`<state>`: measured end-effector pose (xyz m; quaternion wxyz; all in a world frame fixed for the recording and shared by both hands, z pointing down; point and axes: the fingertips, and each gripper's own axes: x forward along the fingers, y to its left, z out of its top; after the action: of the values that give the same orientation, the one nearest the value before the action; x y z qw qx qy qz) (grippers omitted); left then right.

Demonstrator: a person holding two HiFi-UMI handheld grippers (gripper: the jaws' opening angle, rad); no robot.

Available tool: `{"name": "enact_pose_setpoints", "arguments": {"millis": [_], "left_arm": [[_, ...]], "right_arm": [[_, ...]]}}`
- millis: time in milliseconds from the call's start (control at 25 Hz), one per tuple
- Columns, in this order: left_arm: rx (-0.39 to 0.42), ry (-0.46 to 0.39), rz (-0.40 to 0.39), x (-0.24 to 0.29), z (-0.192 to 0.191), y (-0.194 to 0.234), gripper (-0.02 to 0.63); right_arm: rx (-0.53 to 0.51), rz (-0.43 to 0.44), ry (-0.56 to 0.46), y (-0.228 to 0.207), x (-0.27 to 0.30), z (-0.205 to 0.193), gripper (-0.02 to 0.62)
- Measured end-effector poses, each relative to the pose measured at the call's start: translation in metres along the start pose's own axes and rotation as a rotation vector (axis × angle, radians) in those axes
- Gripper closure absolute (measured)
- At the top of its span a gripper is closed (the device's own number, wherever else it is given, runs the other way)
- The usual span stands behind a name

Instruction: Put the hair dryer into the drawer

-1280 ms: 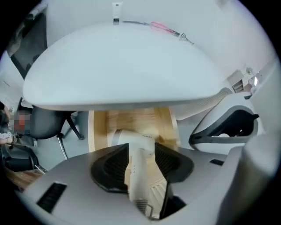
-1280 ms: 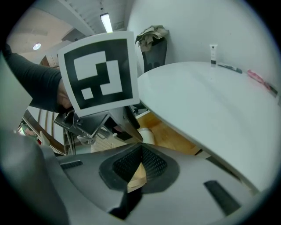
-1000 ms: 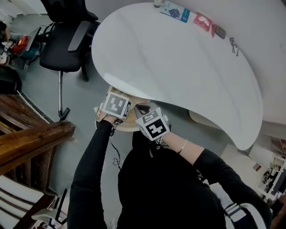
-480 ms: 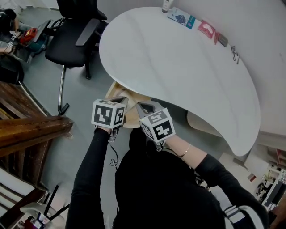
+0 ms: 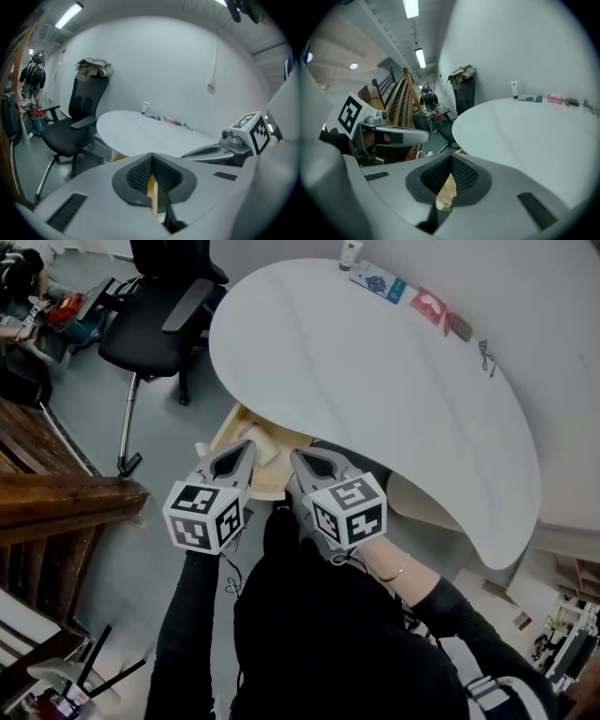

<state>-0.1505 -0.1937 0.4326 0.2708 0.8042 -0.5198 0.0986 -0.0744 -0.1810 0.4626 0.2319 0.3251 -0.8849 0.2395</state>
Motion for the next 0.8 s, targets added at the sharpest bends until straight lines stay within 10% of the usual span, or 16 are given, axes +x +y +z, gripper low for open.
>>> {"name": "enact_pose_setpoints", "arguments": {"millis": [800], "left_arm": [[0.046,-0.238,0.063,-0.097,-0.007,-0.067,0.598]], "right_arm": [[-0.074,0.07,-0.164,0.032,-0.09,-0.003,0.595]]}}
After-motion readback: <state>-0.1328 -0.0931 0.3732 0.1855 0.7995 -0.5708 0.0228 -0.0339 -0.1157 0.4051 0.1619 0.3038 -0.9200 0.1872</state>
